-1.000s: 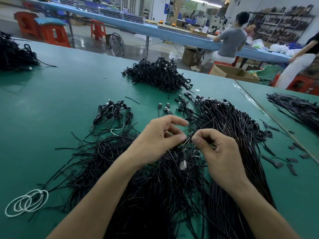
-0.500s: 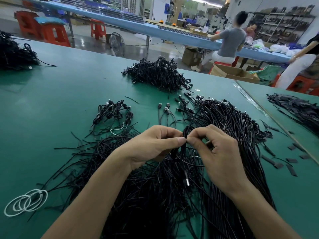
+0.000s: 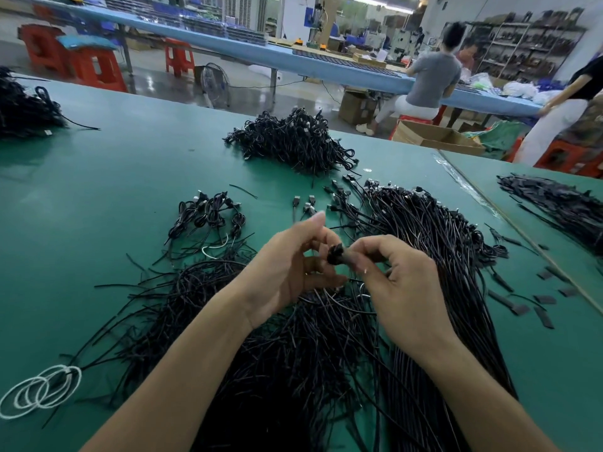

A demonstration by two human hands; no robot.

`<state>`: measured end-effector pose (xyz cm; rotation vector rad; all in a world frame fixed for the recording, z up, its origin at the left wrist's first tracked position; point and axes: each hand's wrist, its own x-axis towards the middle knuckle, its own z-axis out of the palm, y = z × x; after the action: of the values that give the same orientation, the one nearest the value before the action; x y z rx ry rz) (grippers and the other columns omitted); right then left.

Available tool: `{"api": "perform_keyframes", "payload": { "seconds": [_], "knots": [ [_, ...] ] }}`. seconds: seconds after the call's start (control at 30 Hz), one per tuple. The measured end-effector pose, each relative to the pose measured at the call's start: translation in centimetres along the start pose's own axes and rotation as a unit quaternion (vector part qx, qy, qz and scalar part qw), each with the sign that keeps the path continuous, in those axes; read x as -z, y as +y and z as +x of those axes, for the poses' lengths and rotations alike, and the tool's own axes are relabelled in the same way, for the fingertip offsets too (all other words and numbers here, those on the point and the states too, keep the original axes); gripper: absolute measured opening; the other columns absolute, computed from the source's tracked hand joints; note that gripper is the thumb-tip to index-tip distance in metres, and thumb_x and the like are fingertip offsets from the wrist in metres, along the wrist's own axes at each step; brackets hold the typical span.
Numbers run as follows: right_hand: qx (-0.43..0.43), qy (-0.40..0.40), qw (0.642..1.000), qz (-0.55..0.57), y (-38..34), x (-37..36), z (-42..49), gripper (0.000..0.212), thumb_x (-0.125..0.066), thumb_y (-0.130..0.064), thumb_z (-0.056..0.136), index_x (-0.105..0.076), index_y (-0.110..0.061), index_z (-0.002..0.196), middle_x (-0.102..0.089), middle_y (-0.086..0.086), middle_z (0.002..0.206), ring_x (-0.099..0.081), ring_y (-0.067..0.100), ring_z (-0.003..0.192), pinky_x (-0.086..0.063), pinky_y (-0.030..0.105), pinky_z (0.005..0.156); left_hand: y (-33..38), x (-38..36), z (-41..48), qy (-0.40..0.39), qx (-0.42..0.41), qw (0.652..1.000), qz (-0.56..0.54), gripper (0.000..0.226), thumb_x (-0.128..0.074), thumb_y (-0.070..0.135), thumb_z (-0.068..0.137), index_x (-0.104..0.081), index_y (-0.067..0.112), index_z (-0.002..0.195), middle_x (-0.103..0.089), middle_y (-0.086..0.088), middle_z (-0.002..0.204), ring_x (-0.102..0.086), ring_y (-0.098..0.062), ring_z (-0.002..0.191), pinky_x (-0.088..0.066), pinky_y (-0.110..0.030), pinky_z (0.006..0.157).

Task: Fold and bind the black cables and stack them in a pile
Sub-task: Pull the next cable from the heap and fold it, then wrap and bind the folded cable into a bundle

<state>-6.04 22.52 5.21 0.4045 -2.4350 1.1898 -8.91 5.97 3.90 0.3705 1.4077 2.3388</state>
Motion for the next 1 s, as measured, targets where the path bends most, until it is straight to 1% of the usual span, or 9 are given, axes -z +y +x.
{"api": "perform_keyframes", "payload": {
  "seconds": [0.1,0.27,0.33,0.43,0.5,0.63,0.73,0.9,1.0],
  "knots": [
    [-0.040,-0.016,0.998,0.046,0.6,-0.4,-0.1,0.009,-0.068,-0.028,0.090,-0.072,-0.023,0.085,-0.070,-0.013,0.075,-0.065,0.003,0.074,-0.048,0.013,0.065,-0.4,0.1,-0.1,0.032,-0.064,0.984,0.163,0.023,-0.080,0.033,0.079,-0.066,0.015,0.082,-0.067,-0.006,0.081,-0.067,-0.024,0.079,-0.060,-0.034,0.078],
    [-0.156,-0.042,0.969,0.185,1.6,-0.9,0.0,0.015,-0.068,-0.016,0.093,-0.073,-0.019,0.079,-0.066,-0.009,0.063,-0.053,-0.002,0.056,-0.041,0.011,0.052,-0.3,1.2,-0.3,0.049,-0.085,0.959,0.267,0.022,-0.085,0.004,0.074,-0.074,0.022,0.077,-0.075,-0.007,0.078,-0.071,-0.020,0.075,-0.059,-0.029,0.074],
    [-0.187,-0.056,0.960,0.203,1.9,-1.0,0.0,0.011,-0.070,-0.019,0.092,-0.072,-0.020,0.081,-0.065,-0.006,0.062,-0.054,0.002,0.056,-0.041,0.013,0.049,-0.3,1.4,-0.1,0.100,-0.094,0.934,0.329,0.024,-0.084,0.001,0.074,-0.076,0.024,0.077,-0.076,-0.004,0.076,-0.073,-0.021,0.074,-0.060,-0.034,0.074],
    [-0.210,-0.078,0.959,0.176,2.9,-1.0,-0.3,0.001,-0.068,-0.024,0.093,-0.068,-0.024,0.092,-0.071,-0.003,0.073,-0.062,0.010,0.060,-0.047,0.018,0.053,-0.3,3.3,0.6,0.203,-0.112,0.910,0.343,0.030,-0.083,-0.001,0.073,-0.078,0.028,0.074,-0.076,0.004,0.075,-0.072,-0.012,0.069,-0.058,-0.021,0.065],
    [-0.200,-0.097,0.972,0.079,3.8,-1.1,-0.6,0.002,-0.068,-0.026,0.093,-0.068,-0.027,0.092,-0.072,-0.004,0.076,-0.065,0.005,0.064,-0.053,0.021,0.063,0.0,5.7,1.7,0.305,-0.140,0.873,0.353,0.031,-0.081,-0.002,0.075,-0.077,0.028,0.069,-0.075,0.007,0.072,-0.071,-0.007,0.069,-0.055,-0.015,0.064],
    [-0.174,-0.128,0.975,-0.050,4.6,-2.3,-0.1,0.011,-0.064,-0.023,0.096,-0.071,-0.027,0.088,-0.067,-0.013,0.078,-0.061,-0.005,0.073,-0.048,0.009,0.066,0.8,11.1,4.0,0.470,-0.177,0.758,0.415,0.016,-0.077,0.002,0.082,-0.079,0.016,0.089,-0.073,0.003,0.080,-0.068,-0.005,0.070,-0.053,-0.014,0.081],
    [-0.156,-0.158,0.967,-0.123,4.1,-4.4,1.0,0.017,-0.058,-0.030,0.098,-0.073,-0.023,0.102,-0.069,-0.011,0.093,-0.064,0.006,0.086,-0.055,0.029,0.081,0.4,14.6,4.8,0.525,-0.143,0.699,0.465,0.016,-0.070,0.004,0.090,-0.077,0.008,0.104,-0.070,-0.016,0.104,-0.067,-0.025,0.095,-0.043,-0.015,0.090],
    [-0.172,-0.200,0.916,-0.302,3.7,-7.4,1.3,0.029,-0.050,-0.040,0.100,-0.061,-0.014,0.091,-0.062,0.002,0.101,-0.062,0.025,0.094,-0.048,0.033,0.073,-0.2,16.7,5.7,0.463,-0.016,0.720,0.517,0.036,-0.062,0.009,0.094,-0.063,-0.003,0.129,-0.058,-0.024,0.132,-0.052,-0.036,0.125,-0.034,-0.037,0.113],
    [-0.241,-0.205,0.909,-0.273,4.3,-7.6,1.2,0.029,-0.055,-0.041,0.098,-0.059,-0.014,0.089,-0.064,0.003,0.097,-0.063,0.026,0.090,-0.049,0.033,0.072,-0.5,15.5,5.8,0.397,0.006,0.726,0.561,0.047,-0.061,0.012,0.096,-0.051,-0.003,0.140,-0.043,-0.022,0.149,-0.037,-0.034,0.140,-0.025,-0.039,0.119]
  ]
}}
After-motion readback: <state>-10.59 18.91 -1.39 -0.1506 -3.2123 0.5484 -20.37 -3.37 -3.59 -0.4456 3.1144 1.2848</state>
